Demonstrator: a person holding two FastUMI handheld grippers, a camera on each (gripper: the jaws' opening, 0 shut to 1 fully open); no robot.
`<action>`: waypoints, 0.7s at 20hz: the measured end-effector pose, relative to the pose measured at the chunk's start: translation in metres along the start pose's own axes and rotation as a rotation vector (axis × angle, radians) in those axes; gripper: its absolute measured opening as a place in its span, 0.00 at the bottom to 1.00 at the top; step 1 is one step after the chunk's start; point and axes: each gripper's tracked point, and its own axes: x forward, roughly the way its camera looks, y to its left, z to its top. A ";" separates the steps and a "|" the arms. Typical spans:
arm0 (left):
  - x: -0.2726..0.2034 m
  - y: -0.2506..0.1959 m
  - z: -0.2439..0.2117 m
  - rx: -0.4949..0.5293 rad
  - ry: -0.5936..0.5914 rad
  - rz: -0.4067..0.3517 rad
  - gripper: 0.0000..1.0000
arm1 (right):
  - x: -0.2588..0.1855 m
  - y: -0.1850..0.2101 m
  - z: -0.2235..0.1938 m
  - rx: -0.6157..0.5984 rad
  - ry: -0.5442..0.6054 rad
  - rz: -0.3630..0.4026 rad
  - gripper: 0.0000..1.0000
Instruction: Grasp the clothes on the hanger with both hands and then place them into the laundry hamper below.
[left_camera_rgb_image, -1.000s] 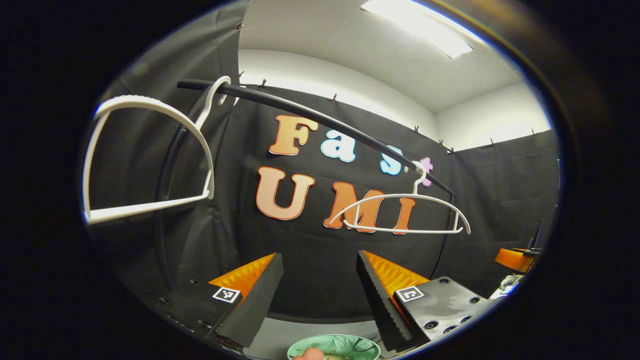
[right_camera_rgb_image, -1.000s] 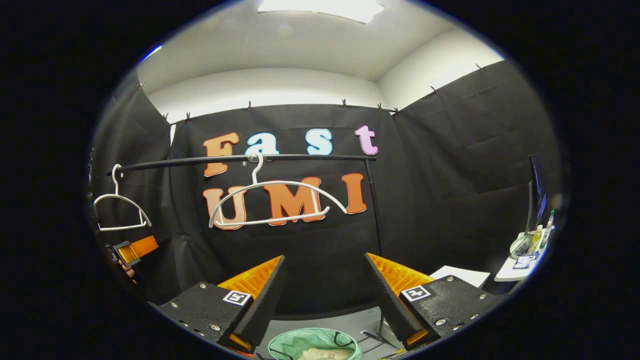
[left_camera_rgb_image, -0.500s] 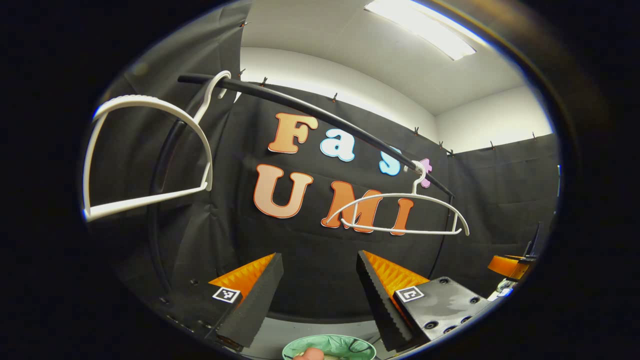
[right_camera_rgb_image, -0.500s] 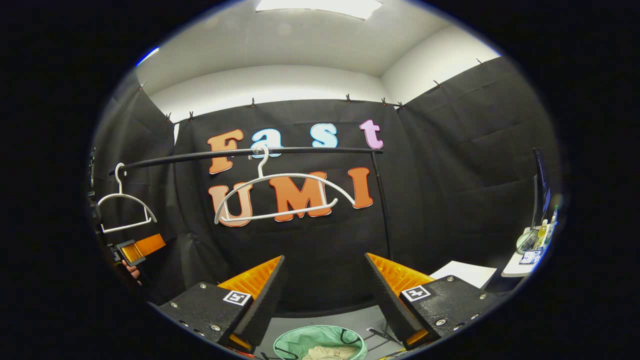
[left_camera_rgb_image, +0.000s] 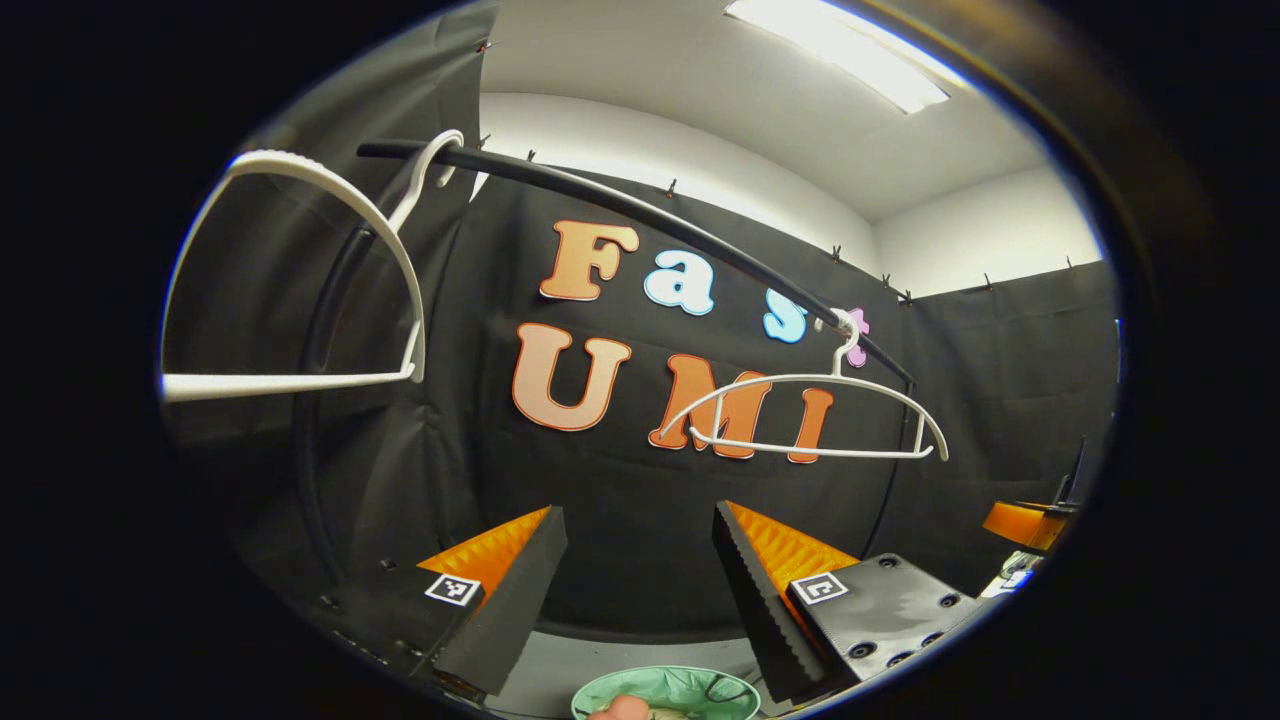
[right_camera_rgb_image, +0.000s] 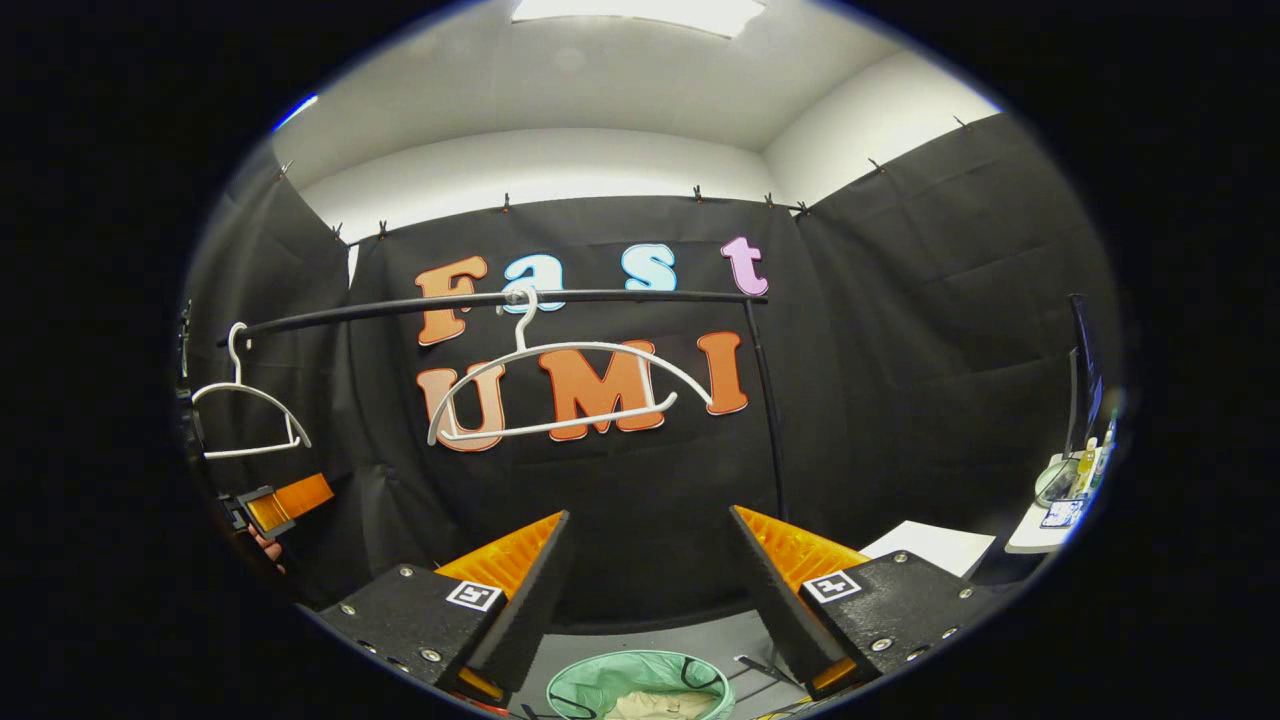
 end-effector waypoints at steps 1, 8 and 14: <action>0.000 0.000 0.000 -0.001 -0.001 -0.001 0.97 | 0.000 0.000 -0.001 0.000 0.002 0.000 0.94; 0.001 -0.002 0.000 0.006 -0.006 -0.004 0.94 | -0.001 -0.002 -0.003 0.000 0.001 -0.003 0.94; 0.000 -0.001 0.000 0.005 -0.002 -0.001 0.97 | -0.001 -0.001 -0.004 0.000 0.003 0.003 0.94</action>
